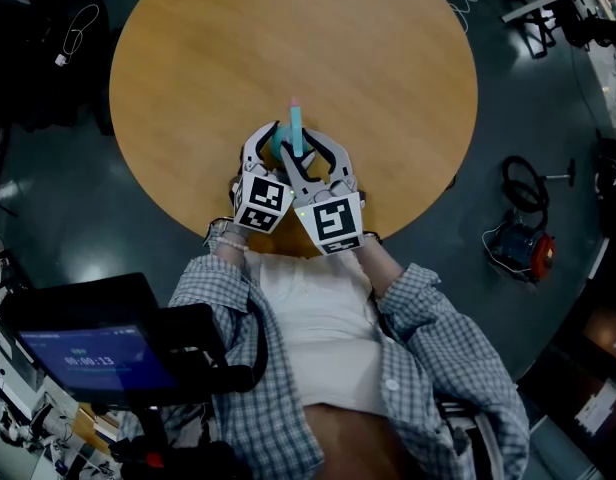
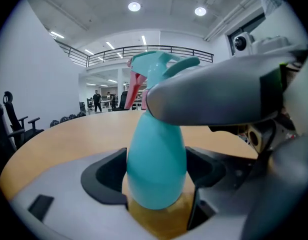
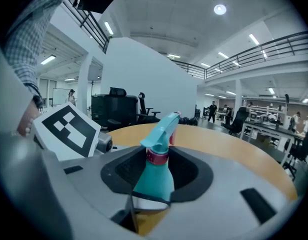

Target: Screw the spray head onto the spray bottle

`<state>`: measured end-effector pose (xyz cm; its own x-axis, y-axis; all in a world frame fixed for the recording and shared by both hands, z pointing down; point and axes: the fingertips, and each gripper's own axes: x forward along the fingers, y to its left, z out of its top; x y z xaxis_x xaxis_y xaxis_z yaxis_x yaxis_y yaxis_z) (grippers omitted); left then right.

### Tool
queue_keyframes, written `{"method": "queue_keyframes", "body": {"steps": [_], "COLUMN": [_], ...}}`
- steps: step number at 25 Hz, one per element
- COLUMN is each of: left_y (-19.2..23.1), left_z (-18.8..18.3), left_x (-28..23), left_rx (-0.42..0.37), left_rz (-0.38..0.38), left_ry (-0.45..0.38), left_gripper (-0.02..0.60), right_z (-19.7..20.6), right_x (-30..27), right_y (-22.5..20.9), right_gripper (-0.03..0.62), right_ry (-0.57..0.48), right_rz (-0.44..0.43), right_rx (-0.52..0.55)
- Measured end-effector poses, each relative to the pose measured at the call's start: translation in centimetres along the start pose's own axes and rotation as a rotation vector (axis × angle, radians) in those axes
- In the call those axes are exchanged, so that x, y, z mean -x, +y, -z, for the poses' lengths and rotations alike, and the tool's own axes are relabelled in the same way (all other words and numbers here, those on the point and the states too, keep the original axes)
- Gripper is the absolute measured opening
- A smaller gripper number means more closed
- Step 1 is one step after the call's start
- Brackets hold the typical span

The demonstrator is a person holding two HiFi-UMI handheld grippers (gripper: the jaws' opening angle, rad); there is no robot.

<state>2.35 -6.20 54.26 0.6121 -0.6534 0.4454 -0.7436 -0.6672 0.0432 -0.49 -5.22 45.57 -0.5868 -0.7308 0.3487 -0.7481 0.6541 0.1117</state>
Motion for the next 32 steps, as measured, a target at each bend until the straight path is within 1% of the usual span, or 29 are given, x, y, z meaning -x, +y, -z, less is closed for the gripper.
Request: {"method": "queue_keyframes", "body": {"steps": [2,4,11,14,17,19,20,22,23,25,26,27,29,30,32], "left_y": [0.0,0.1,0.2,0.1,0.1,0.1,0.0,0.0,0.0,0.0,0.0,0.0,-0.1,-0.2,-0.2], "left_z": [0.1,0.1,0.1,0.1,0.1,0.1,0.2,0.2,0.2,0.2,0.2,0.2,0.1,0.1,0.1], "left_x": [0.0,-0.1,-0.1,0.0,-0.1,-0.1,-0.1,0.0,0.0,0.0,-0.1,-0.1,-0.3,-0.3,-0.4], "left_rx": [0.0,0.007,0.011,0.01,0.011,0.01,0.007,0.0,-0.002,-0.004,-0.003,-0.002,0.0,-0.001,-0.001], "left_rz": [0.001,0.001,0.002,0.005,0.006,0.01,0.014,0.021,0.025,0.028,0.028,0.027,0.029,0.031,0.033], "left_ry": [0.002,0.001,-0.002,0.0,-0.001,-0.001,-0.001,-0.001,0.0,0.0,0.001,0.001,0.0,0.0,0.0], "left_gripper": [0.363,0.364,0.364,0.364,0.364,0.364,0.364,0.364,0.364,0.364,0.364,0.364,0.364,0.364,0.364], "right_z": [0.1,0.2,0.5,0.9,0.4,-0.4,-1.1,-2.7,-3.6,-4.5,-4.5,-4.2,-3.4,-2.9,-1.6], "right_x": [0.1,0.4,1.8,2.2,3.1,4.3,4.9,5.7,5.9,5.6,5.2,4.7,3.6,3.2,2.4], "right_y": [0.1,0.2,1.0,1.5,1.6,0.9,0.3,-0.9,-1.6,-2.8,-3.2,-3.6,-4.0,-4.0,-3.5], "right_gripper": [0.127,0.127,0.127,0.114,0.114,0.114,0.121,0.229,0.248,0.25,0.25,0.25,0.25,0.25,0.25], "right_ry": [0.016,0.026,0.034,0.042,0.025,-0.001,-0.008,-0.001,0.016,0.081,0.12,0.154,0.208,0.231,0.273], "right_rz": [-0.05,-0.081,-0.135,-0.165,-0.211,-0.259,-0.291,-0.367,-0.407,-0.503,-0.563,-0.629,-0.751,-0.797,-0.857], "right_rx": [0.021,0.029,0.03,0.027,0.026,0.032,0.049,0.145,0.217,0.358,0.406,0.425,0.383,0.347,0.288]}}
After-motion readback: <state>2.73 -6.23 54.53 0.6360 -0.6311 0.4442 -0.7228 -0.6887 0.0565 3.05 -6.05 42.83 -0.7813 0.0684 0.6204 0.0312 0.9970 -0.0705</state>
